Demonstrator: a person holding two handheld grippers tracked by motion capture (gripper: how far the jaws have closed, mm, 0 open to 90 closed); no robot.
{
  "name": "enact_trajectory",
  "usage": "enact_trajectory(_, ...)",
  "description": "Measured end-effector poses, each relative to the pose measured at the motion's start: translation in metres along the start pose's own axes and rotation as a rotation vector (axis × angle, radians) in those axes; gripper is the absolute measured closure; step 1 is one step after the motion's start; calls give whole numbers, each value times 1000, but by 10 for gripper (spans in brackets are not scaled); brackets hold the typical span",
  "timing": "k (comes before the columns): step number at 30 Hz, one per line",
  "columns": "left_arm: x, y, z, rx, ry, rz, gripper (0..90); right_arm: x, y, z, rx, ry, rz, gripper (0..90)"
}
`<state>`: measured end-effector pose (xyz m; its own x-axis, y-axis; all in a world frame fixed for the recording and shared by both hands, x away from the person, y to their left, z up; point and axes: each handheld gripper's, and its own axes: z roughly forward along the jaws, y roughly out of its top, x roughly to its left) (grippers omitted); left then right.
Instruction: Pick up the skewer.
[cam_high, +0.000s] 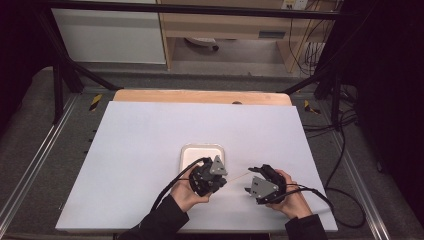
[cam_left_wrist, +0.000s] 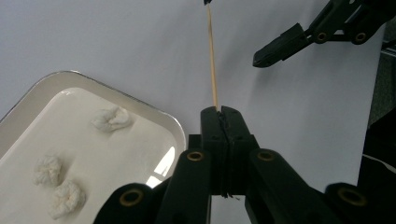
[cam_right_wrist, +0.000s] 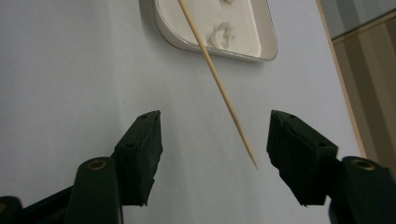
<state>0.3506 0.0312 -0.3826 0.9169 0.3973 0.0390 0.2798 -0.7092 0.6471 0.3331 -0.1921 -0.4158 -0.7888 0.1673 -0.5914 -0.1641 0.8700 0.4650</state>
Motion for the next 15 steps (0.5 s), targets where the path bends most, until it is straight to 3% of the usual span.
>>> enact_trajectory(15, -8, 8, 4, 9, -21, 32, 888, 3, 4, 4, 7, -10, -165, 578)
